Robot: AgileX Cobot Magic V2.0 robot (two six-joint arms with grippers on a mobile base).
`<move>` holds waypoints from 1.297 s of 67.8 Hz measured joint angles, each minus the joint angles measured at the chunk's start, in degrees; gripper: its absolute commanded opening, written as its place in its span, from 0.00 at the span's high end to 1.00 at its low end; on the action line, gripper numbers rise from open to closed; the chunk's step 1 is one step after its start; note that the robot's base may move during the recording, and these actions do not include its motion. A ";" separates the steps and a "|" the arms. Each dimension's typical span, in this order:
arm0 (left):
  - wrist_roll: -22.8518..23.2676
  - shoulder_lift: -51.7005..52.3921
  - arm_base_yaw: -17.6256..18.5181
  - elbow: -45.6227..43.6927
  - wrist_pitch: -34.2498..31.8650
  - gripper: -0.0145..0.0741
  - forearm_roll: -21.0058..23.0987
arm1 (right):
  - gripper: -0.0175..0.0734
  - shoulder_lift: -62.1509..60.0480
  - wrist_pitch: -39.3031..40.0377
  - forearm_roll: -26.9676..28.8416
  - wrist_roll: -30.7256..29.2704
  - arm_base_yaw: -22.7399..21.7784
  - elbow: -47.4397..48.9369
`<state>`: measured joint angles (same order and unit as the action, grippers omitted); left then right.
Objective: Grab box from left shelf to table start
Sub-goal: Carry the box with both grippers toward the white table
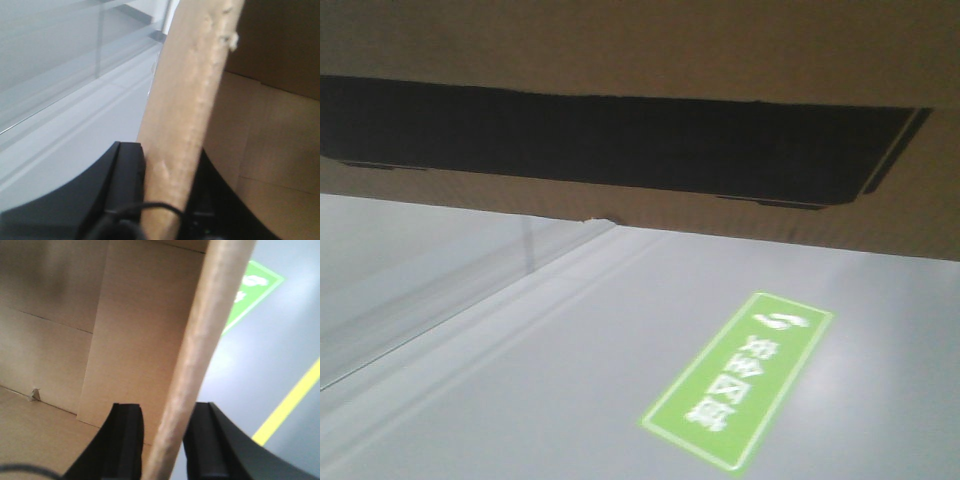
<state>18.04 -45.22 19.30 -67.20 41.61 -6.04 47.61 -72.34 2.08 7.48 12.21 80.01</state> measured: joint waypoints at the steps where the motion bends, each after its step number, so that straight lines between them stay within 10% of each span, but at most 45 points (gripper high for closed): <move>1: 0.00 0.00 0.00 0.00 0.00 0.94 0.00 | 0.74 0.00 0.00 0.00 0.00 0.00 0.00; 88: 0.00 -0.10 0.00 0.00 0.00 0.94 0.00 | 0.74 0.14 0.00 0.00 0.00 0.00 0.00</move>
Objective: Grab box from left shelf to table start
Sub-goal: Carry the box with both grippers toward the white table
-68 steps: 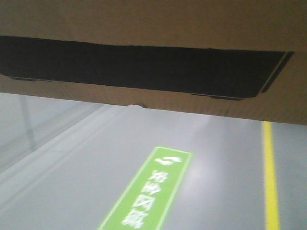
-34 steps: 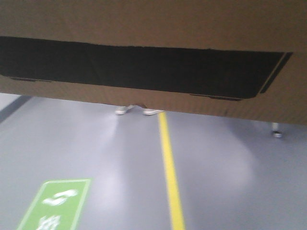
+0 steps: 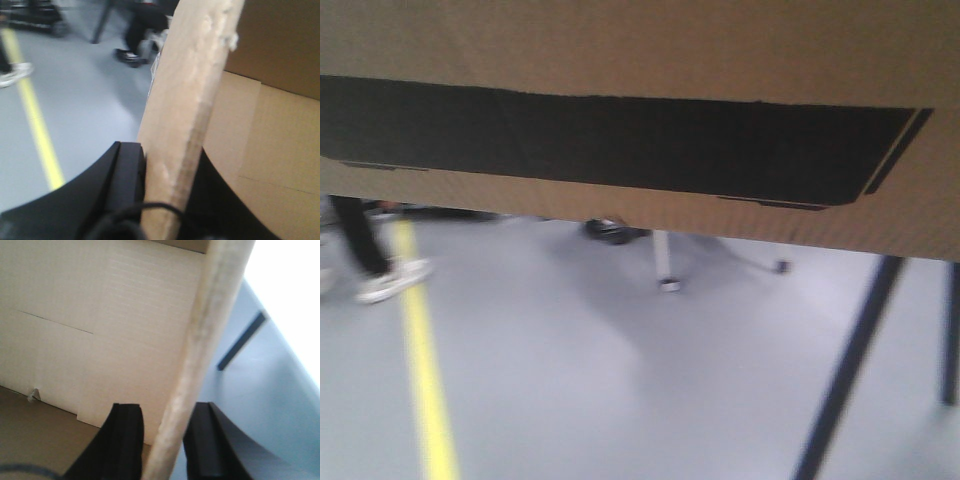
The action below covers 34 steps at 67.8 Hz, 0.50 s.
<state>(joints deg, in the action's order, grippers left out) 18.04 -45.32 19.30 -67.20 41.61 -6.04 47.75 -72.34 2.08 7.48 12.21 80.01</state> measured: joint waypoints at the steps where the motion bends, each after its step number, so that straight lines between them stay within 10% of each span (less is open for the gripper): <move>1: 0.00 0.00 0.00 0.00 0.00 0.94 0.00 | 0.74 0.00 0.00 0.00 0.00 0.00 0.00; 34: 0.00 0.00 0.00 0.00 0.00 0.94 0.00 | 0.74 0.00 0.00 -0.03 0.00 0.00 0.00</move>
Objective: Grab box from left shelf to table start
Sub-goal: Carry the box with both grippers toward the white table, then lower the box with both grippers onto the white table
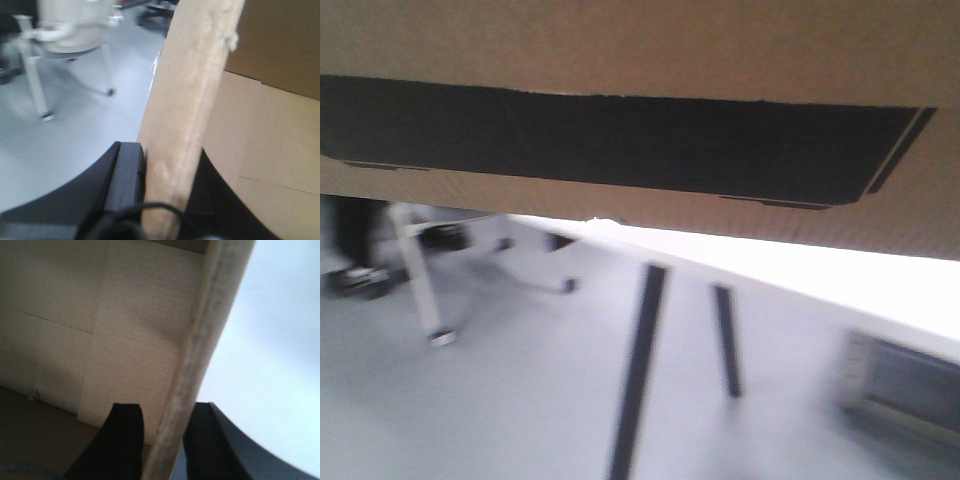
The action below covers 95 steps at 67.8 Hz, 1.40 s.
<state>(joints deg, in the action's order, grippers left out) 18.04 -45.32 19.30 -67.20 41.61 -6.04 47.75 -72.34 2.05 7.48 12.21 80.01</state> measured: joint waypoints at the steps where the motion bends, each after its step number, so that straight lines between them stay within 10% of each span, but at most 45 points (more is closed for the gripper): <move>1: 0.00 0.00 0.00 0.00 0.00 0.94 0.00 | 0.74 0.00 0.00 0.00 0.00 0.00 0.00; 46: -0.02 -4.36 0.00 0.00 -0.45 0.94 0.83 | 0.74 0.00 0.00 -1.27 0.21 0.00 0.00; 81: -4.77 -27.12 0.76 -1.04 -4.67 0.94 2.40 | 0.74 0.35 0.00 -3.73 1.72 -0.44 -0.36; 95: -7.61 -34.91 1.12 -8.84 4.46 0.94 -0.06 | 0.74 1.25 0.00 -3.08 1.82 -0.44 -1.15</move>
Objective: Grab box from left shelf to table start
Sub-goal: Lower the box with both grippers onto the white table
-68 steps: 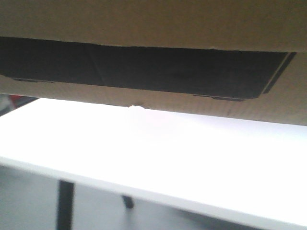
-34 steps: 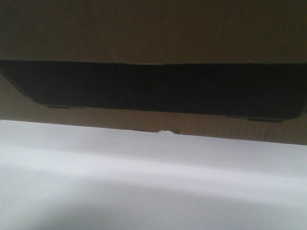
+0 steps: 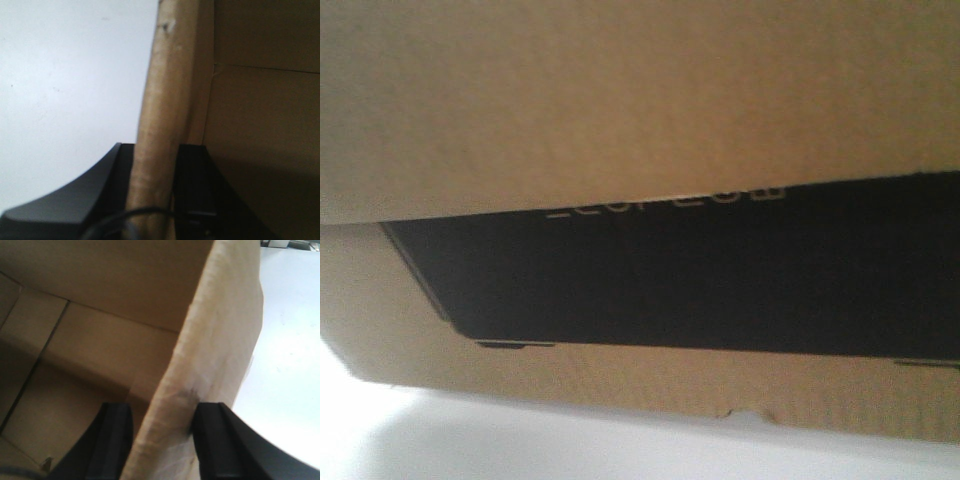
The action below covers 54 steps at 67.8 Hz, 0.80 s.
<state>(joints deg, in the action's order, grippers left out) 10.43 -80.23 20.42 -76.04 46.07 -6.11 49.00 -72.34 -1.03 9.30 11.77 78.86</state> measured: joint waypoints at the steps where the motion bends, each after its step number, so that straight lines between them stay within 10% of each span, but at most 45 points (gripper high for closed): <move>1: -0.22 -0.34 0.00 -0.55 0.52 0.94 0.00 | 0.74 0.00 0.00 0.11 0.00 0.00 0.05; 54: -2.33 -2.96 0.08 -14.49 12.43 0.94 0.31 | 0.74 -0.21 0.00 -0.26 -0.10 0.00 -0.03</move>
<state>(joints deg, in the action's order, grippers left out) 8.10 -83.19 20.50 -90.52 58.50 -5.80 48.79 -72.34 -1.29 9.20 11.77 78.83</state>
